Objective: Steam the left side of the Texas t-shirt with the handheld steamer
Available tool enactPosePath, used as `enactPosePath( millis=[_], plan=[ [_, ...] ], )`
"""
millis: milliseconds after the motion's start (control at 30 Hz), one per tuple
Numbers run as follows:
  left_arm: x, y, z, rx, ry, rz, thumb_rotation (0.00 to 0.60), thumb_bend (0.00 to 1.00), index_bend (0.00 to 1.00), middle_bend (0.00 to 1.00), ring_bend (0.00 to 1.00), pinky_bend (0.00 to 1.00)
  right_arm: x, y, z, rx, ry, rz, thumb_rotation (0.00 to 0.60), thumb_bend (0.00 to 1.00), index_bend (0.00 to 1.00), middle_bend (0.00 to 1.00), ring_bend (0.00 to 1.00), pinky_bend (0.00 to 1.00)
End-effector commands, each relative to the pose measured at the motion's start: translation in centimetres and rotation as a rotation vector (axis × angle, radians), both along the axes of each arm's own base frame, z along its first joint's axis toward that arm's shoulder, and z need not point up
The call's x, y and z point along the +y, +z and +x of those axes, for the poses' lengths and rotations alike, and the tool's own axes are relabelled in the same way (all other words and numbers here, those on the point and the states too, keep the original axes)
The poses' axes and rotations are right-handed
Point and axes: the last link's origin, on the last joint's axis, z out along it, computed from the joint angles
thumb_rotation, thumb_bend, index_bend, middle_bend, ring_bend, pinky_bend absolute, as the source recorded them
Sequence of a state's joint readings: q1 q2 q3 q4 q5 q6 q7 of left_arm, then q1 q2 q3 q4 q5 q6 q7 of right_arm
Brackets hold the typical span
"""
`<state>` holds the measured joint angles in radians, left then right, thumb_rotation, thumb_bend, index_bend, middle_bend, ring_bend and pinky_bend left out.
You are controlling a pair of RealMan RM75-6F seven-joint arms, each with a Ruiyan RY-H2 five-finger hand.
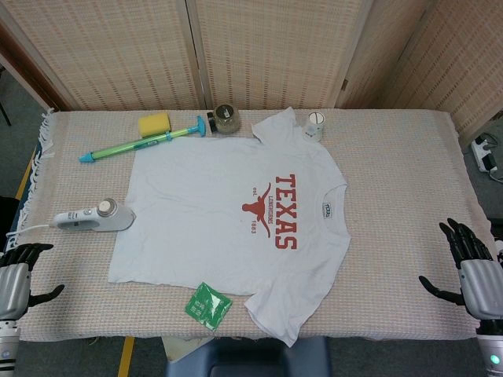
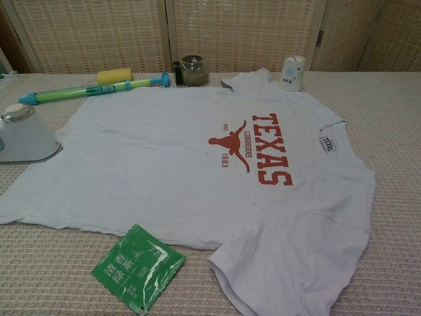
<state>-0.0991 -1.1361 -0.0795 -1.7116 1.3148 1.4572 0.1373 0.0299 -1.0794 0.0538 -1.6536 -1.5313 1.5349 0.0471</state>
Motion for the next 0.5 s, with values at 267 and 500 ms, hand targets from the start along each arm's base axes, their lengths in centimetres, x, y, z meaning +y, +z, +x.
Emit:
enactPosePath(
  millis=[267,500],
  plan=[
    [0.6,0.0,-0.1,-0.008,-0.008,-0.003,0.600,0.16,0.30,0.29,0.19,0.20,0.2,0.3,0.2,0.002,0.019,-0.015,0.496,0.15,0.00,0.01,0.00,0.15],
    [5.6,-0.6,1.4,-0.072,-0.088,-0.016,0.600,0.16,0.29,0.29,0.19,0.20,-0.4,0.9,0.9,0.017,0.045,-0.032,0.497,0.16,0.00,0.00,0.00,0.15]
  ],
)
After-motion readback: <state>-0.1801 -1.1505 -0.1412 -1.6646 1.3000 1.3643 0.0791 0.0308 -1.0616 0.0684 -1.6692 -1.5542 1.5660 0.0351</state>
